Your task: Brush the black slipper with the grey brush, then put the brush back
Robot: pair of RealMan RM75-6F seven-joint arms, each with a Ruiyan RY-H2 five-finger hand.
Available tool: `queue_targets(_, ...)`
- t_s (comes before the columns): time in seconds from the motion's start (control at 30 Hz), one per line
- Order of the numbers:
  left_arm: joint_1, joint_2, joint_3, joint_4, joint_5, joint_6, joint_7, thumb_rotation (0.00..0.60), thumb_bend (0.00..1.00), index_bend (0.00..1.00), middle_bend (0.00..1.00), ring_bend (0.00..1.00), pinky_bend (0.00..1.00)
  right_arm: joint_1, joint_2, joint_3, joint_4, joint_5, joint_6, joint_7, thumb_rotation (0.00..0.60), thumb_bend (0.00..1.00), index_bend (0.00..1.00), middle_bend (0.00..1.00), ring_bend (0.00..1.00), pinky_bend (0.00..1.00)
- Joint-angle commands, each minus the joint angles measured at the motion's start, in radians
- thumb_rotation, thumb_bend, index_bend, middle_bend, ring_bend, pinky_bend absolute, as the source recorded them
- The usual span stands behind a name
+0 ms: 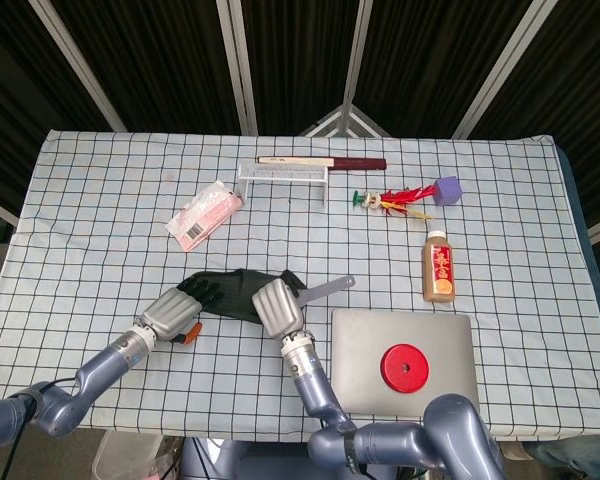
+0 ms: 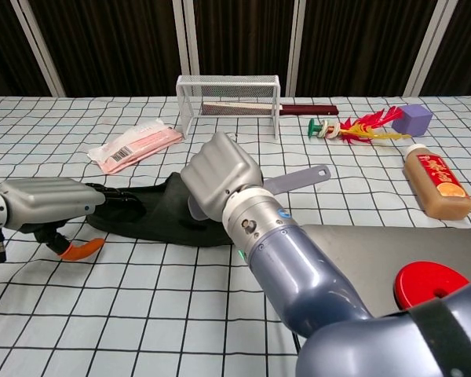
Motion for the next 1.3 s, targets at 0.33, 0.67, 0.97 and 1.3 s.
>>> queue_targets(0.33, 0.002, 0.013, 0.005, 0.009, 0.000, 0.004, -0.013, 0.472, 0.77, 0.00, 0.02, 0.00, 0.00, 0.013, -0.028, 0.021, 0.107, 0.000, -0.022, -0.023, 0.600, 0.77, 0.81, 0.76, 0.59, 0.61)
queue_targets(0.67, 0.001, 0.024, 0.014, -0.004, -0.013, -0.008, -0.002, 0.472, 0.79, 0.00, 0.01, 0.00, 0.00, 0.000, -0.021, 0.025, 0.132, -0.011, -0.003, -0.051, 0.600, 0.77, 0.81, 0.76, 0.59, 0.61)
queue_targets(0.97, 0.009, 0.033, 0.018, -0.034, -0.030, 0.017, 0.039, 0.468, 0.78, 0.00, 0.02, 0.00, 0.00, -0.010, 0.005, 0.033, 0.070, -0.039, 0.058, -0.099, 0.600, 0.77, 0.81, 0.76, 0.59, 0.61)
queue_targets(1.3, 0.067, 0.107, 0.058, -0.103, 0.094, 0.151, 0.015, 0.470, 0.33, 0.00, 0.04, 0.00, 0.00, -0.117, 0.229, 0.100, -0.310, -0.061, 0.178, -0.017, 0.600, 0.77, 0.81, 0.76, 0.59, 0.58)
